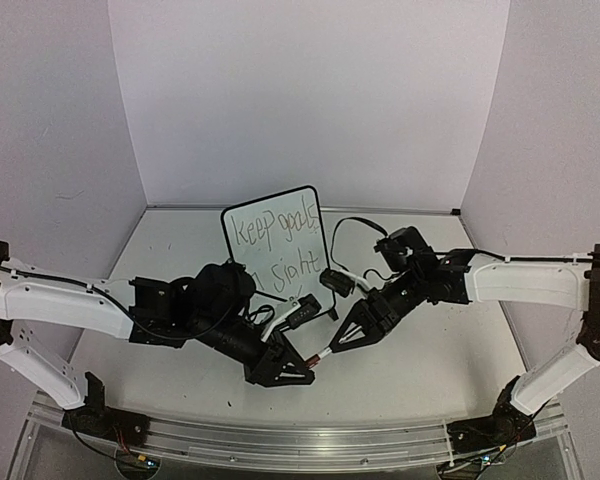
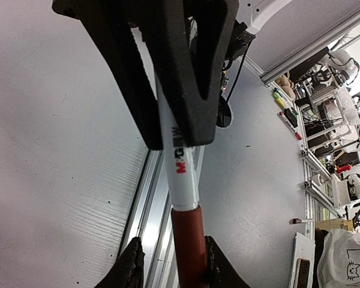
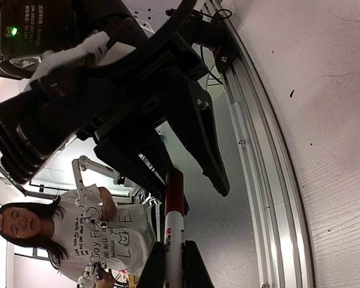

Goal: Write a sentence on the whiteboard
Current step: Insert the whiteboard marker without the cap into the pen cap.

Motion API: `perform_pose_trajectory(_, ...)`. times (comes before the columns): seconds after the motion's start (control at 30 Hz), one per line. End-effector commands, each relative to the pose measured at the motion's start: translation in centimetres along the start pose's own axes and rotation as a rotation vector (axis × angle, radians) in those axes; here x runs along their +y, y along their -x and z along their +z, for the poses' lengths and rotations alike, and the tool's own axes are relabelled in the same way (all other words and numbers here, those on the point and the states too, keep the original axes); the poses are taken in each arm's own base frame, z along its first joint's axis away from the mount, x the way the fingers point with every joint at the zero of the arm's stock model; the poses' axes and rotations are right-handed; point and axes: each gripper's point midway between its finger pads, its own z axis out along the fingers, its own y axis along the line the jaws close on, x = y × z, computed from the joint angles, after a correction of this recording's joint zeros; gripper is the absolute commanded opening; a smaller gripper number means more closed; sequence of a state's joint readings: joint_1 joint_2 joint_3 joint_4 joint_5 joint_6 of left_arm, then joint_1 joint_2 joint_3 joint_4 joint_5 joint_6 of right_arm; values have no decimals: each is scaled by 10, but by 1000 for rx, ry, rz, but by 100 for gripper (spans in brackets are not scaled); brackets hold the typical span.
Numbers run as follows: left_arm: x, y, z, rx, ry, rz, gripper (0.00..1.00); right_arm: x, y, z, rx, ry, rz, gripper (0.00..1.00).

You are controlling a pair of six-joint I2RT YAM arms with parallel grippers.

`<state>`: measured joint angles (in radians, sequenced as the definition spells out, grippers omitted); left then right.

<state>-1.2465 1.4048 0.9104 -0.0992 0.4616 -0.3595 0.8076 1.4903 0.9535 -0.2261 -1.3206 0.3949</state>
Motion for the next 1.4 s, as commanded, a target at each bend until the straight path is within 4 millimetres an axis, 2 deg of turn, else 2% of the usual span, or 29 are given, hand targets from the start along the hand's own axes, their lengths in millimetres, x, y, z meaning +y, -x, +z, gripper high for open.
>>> perform_pose_trajectory(0.0, -14, 24, -4, -57, -41, 35, 25, 3, -1, 4, 18, 23, -22, 0)
perform_pose_trajectory(0.17, -15, 22, -2, -48, -55, 32, 5, 4, -1, 6, 28, 29, -22, 0)
perform_pose_trajectory(0.23, -16, 22, -2, -47, -59, 34, 0, 4, -2, 8, 34, 31, -22, 0)
perform_pose_trajectory(0.6, -20, 32, -8, -104, -70, 72, 0, 7, -8, 24, 82, 33, -53, 0)
perform_pose_trajectory(1.07, -31, 67, -23, -232, -77, 148, 0, 13, -15, 42, 134, 55, -65, 0)
perform_pose_trajectory(1.37, -27, 82, -31, -279, -81, 160, 0, 13, -19, 48, 156, 62, -59, 0)
